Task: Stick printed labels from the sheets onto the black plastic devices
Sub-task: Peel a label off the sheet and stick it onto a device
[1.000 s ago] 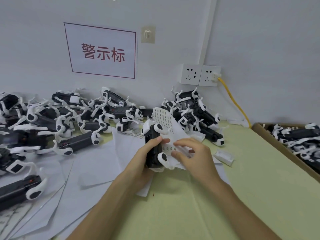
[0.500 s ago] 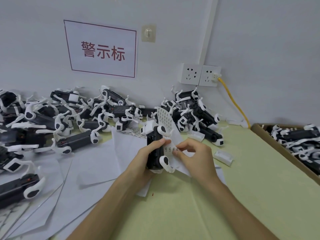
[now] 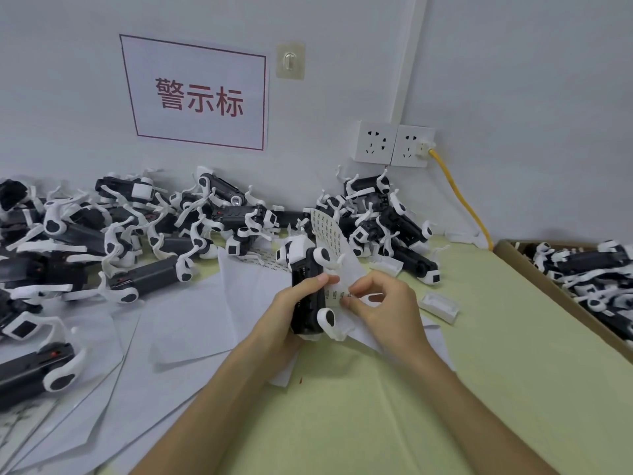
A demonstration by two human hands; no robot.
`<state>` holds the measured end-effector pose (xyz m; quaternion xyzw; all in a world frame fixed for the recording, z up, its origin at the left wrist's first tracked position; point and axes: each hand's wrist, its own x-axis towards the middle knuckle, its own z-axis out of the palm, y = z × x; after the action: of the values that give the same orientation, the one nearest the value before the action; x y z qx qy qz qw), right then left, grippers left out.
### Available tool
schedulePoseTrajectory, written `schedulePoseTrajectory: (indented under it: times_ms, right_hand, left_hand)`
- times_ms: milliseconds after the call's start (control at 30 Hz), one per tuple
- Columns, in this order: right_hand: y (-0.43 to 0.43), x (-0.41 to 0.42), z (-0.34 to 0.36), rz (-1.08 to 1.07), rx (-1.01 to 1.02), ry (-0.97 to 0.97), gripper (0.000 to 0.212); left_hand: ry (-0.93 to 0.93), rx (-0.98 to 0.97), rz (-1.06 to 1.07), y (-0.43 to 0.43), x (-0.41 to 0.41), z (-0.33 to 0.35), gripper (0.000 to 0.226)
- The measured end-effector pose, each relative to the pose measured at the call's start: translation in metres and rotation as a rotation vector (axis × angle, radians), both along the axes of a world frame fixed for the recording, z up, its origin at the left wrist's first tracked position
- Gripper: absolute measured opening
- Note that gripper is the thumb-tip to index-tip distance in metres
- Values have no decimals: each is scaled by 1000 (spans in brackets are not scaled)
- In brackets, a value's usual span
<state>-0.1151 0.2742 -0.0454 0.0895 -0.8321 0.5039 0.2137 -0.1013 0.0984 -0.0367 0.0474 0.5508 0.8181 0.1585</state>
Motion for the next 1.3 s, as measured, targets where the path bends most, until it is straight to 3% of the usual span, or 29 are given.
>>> schedulePoseTrajectory:
  times_ms: [300, 667, 1300]
  right_hand:
    - [0, -1, 1, -11, -5, -13, 20]
    - [0, -2, -2, 20, -149, -119, 20]
    - [-2, -1, -4, 16, 45, 21, 23]
  left_hand:
    - [-18, 11, 9, 1, 1, 2, 46]
    - [-2, -39, -12, 0, 0, 0, 47]
    - [-68, 56, 51, -2, -2, 4, 51]
